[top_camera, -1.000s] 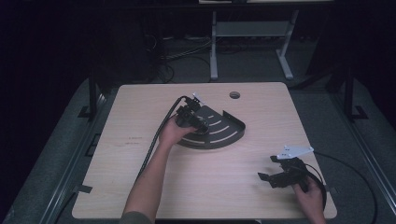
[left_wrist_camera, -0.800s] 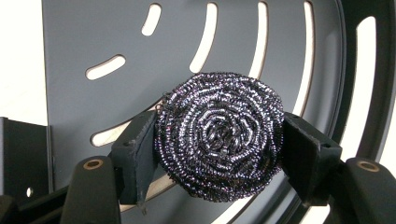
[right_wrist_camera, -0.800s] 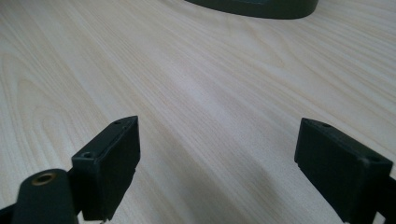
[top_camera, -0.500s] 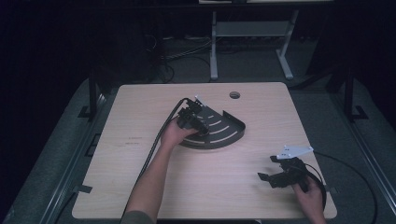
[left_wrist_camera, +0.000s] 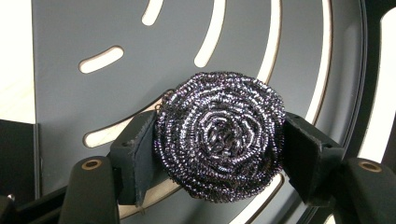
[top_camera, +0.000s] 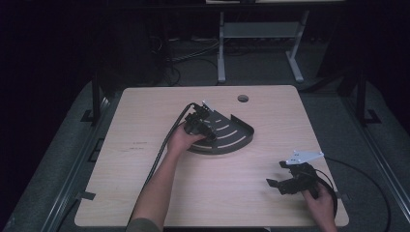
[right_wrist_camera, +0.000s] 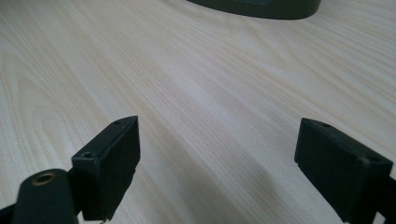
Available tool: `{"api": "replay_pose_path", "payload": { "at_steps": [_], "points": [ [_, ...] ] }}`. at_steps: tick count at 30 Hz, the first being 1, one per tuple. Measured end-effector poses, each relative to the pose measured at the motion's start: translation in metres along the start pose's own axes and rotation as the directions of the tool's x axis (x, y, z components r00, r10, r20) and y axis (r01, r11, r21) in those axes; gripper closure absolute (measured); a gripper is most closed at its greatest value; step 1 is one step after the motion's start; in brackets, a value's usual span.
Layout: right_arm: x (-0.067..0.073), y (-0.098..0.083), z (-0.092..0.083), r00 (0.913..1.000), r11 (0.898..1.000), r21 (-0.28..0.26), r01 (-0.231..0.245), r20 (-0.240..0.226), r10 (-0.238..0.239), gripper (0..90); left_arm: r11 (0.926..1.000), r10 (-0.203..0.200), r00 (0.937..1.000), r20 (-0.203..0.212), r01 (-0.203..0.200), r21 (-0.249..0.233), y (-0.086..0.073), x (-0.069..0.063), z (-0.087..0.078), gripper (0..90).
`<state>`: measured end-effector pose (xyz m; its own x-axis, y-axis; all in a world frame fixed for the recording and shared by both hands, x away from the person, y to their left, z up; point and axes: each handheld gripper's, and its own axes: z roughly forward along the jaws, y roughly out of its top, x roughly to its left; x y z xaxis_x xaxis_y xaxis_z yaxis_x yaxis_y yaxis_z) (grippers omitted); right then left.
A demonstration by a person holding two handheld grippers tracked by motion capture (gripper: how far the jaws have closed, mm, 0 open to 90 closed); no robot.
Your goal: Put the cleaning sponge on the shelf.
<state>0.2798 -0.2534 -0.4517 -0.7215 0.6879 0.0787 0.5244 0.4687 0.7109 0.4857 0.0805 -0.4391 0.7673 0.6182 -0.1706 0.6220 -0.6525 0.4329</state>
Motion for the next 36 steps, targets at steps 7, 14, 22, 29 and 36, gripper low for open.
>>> {"api": "replay_pose_path", "payload": {
  "at_steps": [7, 14, 22, 29, 36],
  "points": [
    [0.000, 0.000, 0.000, 1.0000, 1.000, -0.002, -0.001, -0.002, 0.001, 13.8, 1.0000, 0.004, 1.0000, -0.005, -0.004, 0.004, 0.000, 0.000, 0.000, 31.1],
    [0.000, 0.000, -0.001, 1.0000, 1.000, -0.003, -0.002, 0.000, 0.002, 13.8, 0.9999, 0.010, 0.9999, -0.010, -0.010, 0.004, 0.000, -0.001, -0.002, 28.6],
    [0.001, 0.001, -0.001, 1.0000, 1.000, -0.002, 0.004, 0.002, -0.004, 13.9, 0.9997, 0.022, 0.9996, -0.016, -0.022, 0.000, 0.000, -0.003, -0.005, 24.4],
    [0.002, 0.001, 0.000, 1.0000, 1.000, 0.001, 0.003, 0.000, -0.003, 13.9, 0.9995, 0.030, 0.9995, -0.011, -0.030, -0.010, 0.000, -0.003, -0.012, 22.0],
    [0.001, 0.000, -0.001, 1.0000, 1.000, -0.002, 0.002, 0.001, -0.002, 13.9, 0.9991, 0.037, 0.9993, -0.008, -0.037, -0.023, 0.000, -0.005, -0.019, 21.7]
  ]
}}
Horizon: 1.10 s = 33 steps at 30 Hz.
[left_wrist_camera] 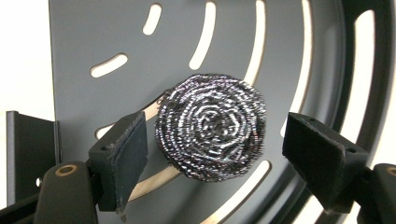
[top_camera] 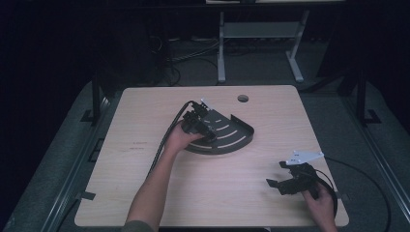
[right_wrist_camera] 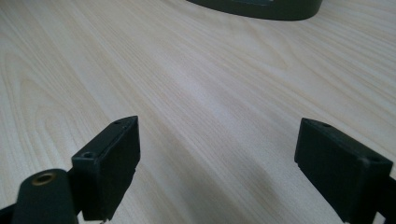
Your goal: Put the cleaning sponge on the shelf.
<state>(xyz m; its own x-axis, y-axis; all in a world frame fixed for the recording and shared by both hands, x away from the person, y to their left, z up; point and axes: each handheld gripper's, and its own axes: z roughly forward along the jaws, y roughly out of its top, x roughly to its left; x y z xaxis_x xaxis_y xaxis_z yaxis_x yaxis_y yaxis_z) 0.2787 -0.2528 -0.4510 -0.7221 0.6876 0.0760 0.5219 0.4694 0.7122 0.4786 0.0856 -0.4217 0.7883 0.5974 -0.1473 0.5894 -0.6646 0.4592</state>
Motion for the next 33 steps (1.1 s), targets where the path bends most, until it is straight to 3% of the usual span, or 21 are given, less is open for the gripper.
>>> {"api": "replay_pose_path", "payload": {
  "at_steps": [9, 21, 33],
  "points": [
    [0.003, 0.001, 0.002, 1.0000, 1.000, 0.007, 0.007, -0.002, -0.007, 13.9, 1.0000, 0.006, 1.0000, 0.002, -0.006, -0.007, -0.005, -0.006, -0.006, 21.6],
    [0.003, 0.001, 0.002, 1.0000, 1.000, 0.006, 0.006, 0.000, -0.006, 13.9, 0.9996, 0.009, 0.9999, -0.011, -0.009, -0.028, -0.020, -0.007, -0.027, 21.1],
    [0.004, 0.001, 0.002, 1.0000, 1.000, 0.010, 0.008, -0.002, -0.008, 13.8, 0.9985, 0.015, 0.9999, -0.003, -0.016, -0.053, -0.032, -0.017, -0.043, 20.9]
  ]
}}
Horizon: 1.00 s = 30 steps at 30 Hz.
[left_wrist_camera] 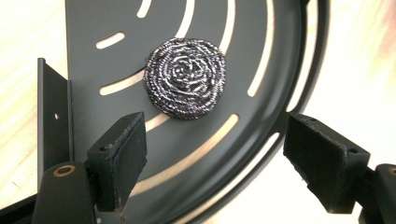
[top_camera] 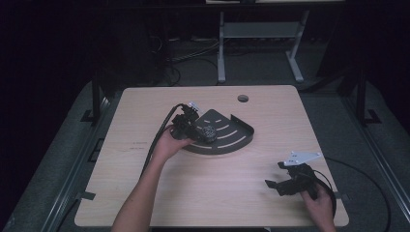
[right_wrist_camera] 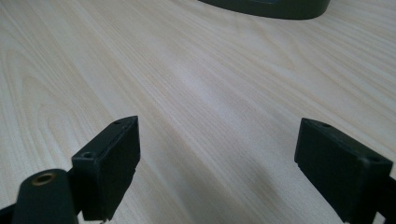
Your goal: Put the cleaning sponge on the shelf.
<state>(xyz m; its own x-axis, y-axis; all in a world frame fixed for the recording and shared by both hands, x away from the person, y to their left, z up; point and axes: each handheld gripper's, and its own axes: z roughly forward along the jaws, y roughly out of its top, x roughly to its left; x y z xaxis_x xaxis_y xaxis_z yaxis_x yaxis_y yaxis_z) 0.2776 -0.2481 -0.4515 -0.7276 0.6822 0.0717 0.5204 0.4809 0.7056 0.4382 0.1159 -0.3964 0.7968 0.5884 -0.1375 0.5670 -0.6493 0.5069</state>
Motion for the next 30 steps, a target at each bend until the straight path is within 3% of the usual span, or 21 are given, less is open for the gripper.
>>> {"api": "replay_pose_path", "payload": {
  "at_steps": [30],
  "points": [
    [0.000, 0.001, 0.003, 1.0000, 1.000, 0.013, 0.006, 0.003, -0.006, 13.8, 0.9992, 0.003, 0.9999, -0.017, -0.004, -0.039, -0.046, -0.017, -0.032, 20.6]
  ]
}}
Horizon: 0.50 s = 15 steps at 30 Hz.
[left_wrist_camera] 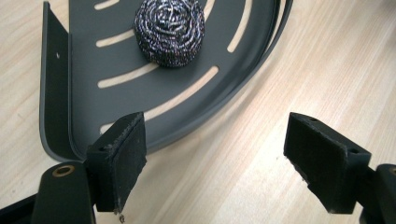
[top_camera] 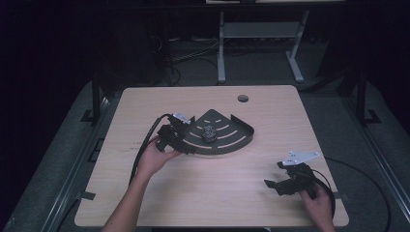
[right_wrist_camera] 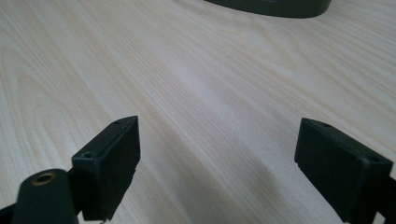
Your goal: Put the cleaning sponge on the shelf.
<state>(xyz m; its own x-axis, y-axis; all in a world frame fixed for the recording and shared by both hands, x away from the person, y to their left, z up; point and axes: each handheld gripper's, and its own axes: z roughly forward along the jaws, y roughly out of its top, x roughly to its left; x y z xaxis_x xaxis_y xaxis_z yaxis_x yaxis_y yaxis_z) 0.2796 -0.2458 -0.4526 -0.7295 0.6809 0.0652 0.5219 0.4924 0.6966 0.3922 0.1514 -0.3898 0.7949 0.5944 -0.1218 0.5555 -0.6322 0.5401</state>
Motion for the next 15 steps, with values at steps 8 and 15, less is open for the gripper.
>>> {"api": "replay_pose_path", "payload": {
  "at_steps": [8, 15],
  "points": [
    [-0.001, 0.000, 0.001, 1.0000, 1.000, 0.000, -0.006, 0.000, 0.006, 13.8, 1.0000, -0.001, 1.0000, -0.005, 0.001, 0.000, -0.010, -0.002, -0.006, 20.6],
    [0.000, 0.000, 0.001, 1.0000, 1.000, 0.007, -0.004, 0.000, 0.004, 13.9, 0.9998, 0.005, 0.9999, -0.011, -0.005, -0.019, -0.021, -0.005, -0.015, 20.6]
  ]
}}
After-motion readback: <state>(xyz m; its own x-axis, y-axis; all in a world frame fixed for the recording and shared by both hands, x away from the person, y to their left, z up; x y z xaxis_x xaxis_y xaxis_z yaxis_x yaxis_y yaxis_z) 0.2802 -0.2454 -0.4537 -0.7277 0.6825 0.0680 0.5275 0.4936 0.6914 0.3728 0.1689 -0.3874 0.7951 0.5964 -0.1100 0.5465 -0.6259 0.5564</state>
